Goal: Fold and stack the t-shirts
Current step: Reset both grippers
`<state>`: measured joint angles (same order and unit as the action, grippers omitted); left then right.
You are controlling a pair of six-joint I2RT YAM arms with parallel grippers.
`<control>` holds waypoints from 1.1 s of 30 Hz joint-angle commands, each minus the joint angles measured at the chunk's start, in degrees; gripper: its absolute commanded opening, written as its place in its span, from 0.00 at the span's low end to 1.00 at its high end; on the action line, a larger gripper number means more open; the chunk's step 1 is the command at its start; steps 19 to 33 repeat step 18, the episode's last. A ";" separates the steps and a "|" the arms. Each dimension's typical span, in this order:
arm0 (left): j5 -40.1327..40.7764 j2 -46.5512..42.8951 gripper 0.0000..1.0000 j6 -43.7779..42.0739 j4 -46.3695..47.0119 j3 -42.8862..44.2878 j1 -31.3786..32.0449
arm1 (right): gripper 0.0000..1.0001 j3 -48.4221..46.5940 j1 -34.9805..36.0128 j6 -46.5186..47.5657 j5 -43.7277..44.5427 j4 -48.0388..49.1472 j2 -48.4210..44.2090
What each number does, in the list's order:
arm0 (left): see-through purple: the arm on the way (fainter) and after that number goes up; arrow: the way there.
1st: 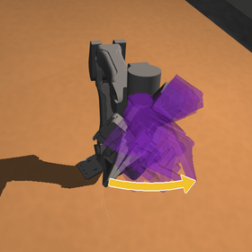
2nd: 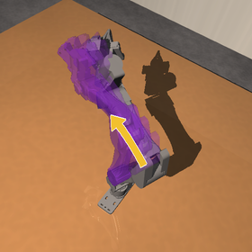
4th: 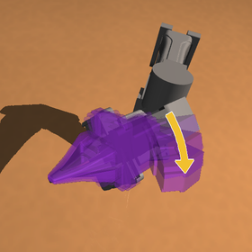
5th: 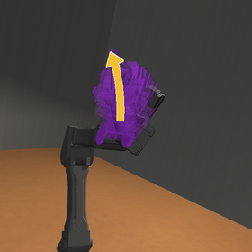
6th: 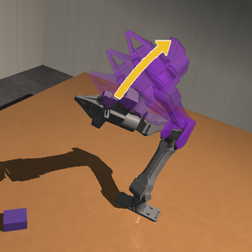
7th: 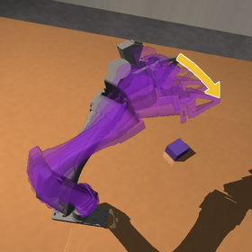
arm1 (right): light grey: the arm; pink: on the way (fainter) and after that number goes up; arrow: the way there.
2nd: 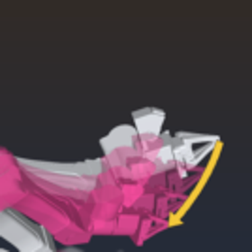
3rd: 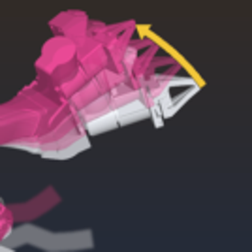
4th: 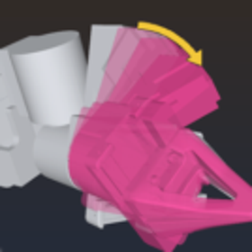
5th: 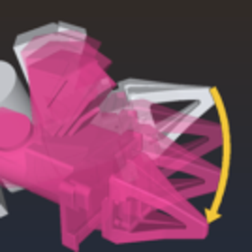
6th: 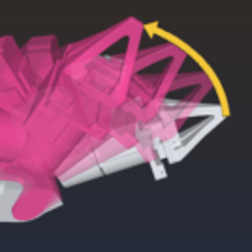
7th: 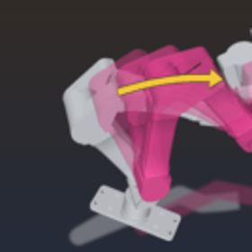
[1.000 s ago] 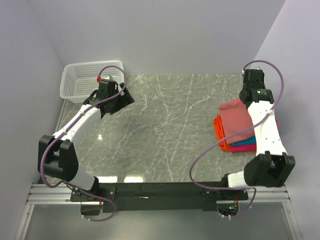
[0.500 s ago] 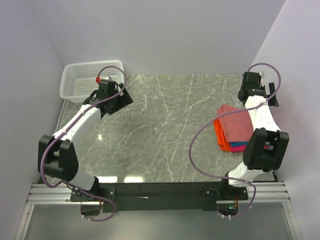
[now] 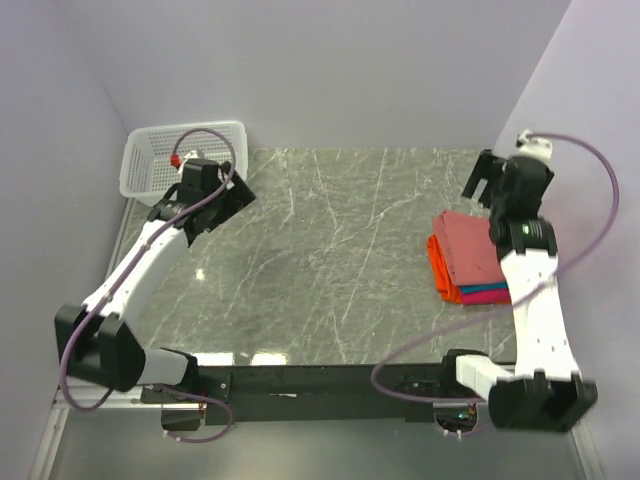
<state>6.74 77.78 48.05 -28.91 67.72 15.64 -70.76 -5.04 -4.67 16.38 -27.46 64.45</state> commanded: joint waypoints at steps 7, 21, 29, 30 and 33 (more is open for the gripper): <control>16.37 -20.17 0.99 7.85 -10.82 -3.90 -0.17 | 0.98 21.36 -0.15 -15.90 -19.55 14.38 -14.61; 23.67 -28.91 0.99 7.94 -13.90 -6.46 -0.26 | 0.99 21.11 -0.15 -15.81 -17.53 11.47 -15.14; 23.67 -28.91 0.99 7.94 -13.90 -6.46 -0.26 | 0.99 21.11 -0.15 -15.81 -17.53 11.47 -15.14; 23.67 -28.91 0.99 7.94 -13.90 -6.46 -0.26 | 0.99 21.11 -0.15 -15.81 -17.53 11.47 -15.14; 23.67 -28.91 0.99 7.94 -13.90 -6.46 -0.26 | 0.99 21.11 -0.15 -15.81 -17.53 11.47 -15.14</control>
